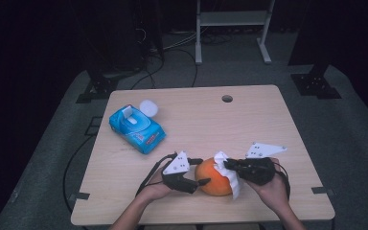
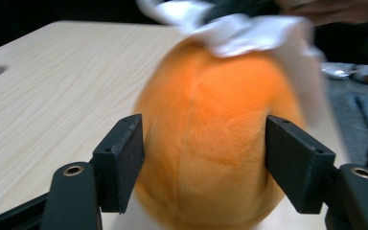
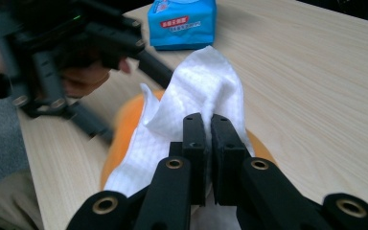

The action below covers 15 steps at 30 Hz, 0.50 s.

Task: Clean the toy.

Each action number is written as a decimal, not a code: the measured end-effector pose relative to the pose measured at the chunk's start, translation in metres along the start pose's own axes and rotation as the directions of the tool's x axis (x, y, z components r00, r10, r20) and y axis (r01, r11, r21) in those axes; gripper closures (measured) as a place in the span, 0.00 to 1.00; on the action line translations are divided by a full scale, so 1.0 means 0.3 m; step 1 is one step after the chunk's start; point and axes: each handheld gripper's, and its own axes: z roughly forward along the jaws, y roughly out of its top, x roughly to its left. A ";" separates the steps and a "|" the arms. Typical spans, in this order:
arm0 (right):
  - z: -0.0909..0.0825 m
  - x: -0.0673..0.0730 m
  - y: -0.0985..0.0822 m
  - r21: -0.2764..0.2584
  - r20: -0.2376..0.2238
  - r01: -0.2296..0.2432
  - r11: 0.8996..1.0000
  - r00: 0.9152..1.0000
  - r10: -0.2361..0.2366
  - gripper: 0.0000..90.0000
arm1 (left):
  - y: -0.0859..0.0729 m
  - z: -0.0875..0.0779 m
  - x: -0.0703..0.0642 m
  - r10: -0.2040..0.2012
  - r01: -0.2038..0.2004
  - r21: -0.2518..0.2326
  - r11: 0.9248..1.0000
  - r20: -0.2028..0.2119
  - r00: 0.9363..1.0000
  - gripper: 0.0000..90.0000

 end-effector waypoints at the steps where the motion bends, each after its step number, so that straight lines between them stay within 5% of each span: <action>1: 0.004 0.008 0.001 0.003 0.001 0.007 1.000 1.000 -0.007 0.95 | -0.004 -0.006 0.010 -0.008 0.008 -0.001 1.000 -0.016 1.000 0.32; 7: 0.028 0.021 0.004 0.006 0.014 0.005 1.000 1.000 -0.005 0.95 | 0.032 -0.007 -0.022 0.023 -0.020 -0.055 0.998 0.053 0.998 0.27; 11: 0.044 0.064 0.011 0.008 0.001 0.021 1.000 1.000 -0.021 0.94 | 0.033 0.025 -0.048 0.060 -0.060 -0.011 0.998 0.068 0.996 0.28; 15: 0.041 0.077 0.015 0.003 -0.002 0.066 0.998 0.998 -0.066 0.94 | 0.008 0.011 -0.027 0.020 -0.019 -0.015 1.000 0.084 0.996 0.33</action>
